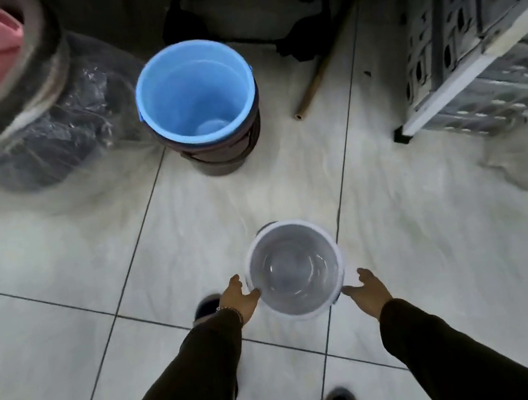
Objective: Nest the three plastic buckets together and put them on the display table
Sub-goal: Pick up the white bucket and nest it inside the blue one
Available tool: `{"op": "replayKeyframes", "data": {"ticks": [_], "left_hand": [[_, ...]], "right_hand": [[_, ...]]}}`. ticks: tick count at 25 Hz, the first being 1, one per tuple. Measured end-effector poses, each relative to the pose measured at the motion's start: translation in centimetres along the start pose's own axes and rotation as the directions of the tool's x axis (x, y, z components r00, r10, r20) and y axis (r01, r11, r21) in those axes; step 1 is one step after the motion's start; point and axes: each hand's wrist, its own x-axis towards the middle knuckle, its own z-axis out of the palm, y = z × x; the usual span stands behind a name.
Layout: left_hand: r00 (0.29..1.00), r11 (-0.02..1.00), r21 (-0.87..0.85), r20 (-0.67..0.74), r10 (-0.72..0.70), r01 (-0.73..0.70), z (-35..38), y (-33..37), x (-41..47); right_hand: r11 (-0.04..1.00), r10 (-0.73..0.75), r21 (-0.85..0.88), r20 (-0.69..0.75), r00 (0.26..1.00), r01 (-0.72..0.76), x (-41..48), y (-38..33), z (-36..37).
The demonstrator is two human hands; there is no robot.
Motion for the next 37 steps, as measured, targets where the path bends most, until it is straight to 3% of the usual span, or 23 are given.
{"op": "replayKeyframes", "data": {"ticks": [3,7,10,13,21,26,31,35,37], "left_hand": [[0.996,0.998,-0.046,-0.076,0.046,-0.05,2.7,-1.5,0.9],[0.978,0.942,-0.299,-0.187,0.096,-0.15,4.0,-0.7,-0.9],[0.956,0.861,-0.429,-0.222,0.191,-0.272,3.1,1.7,-3.7],[0.923,0.754,-0.539,-0.3,0.243,-0.374,0.5,6.7,-7.5],[0.815,0.553,-0.606,-0.498,0.297,-0.572,-10.6,19.5,-13.7],[0.844,0.609,-0.603,-0.478,0.243,-0.516,-19.3,24.4,-9.6],[0.918,0.733,-0.579,-0.362,0.161,-0.357,-25.1,26.2,0.0],[0.98,0.735,-0.659,-0.194,0.039,-0.16,-27.4,25.8,6.6],[0.971,0.775,-0.612,-0.239,0.011,-0.16,-28.2,25.1,9.0]], "right_hand": [[0.971,0.012,0.236,0.094,0.995,-0.034,0.8,1.9,2.1],[0.861,-0.105,0.49,-0.083,0.991,0.132,-1.1,1.6,2.9],[0.812,-0.24,0.439,-0.352,0.905,0.386,-4.4,-0.8,1.1],[0.709,-0.344,0.422,-0.492,0.8,0.565,-8.4,-6.3,-1.9],[0.566,-0.57,0.326,-0.509,0.645,0.757,-15.7,-25.0,-6.3],[0.579,-0.603,0.357,-0.418,0.68,0.733,-14.2,-34.8,-3.9],[0.697,-0.473,0.372,-0.405,0.783,0.613,-7.0,-40.9,1.4],[0.771,-0.408,0.307,-0.434,0.803,0.558,-1.8,-42.4,4.8],[0.83,-0.394,0.192,-0.462,0.795,0.523,0.4,-42.4,6.1]]}}
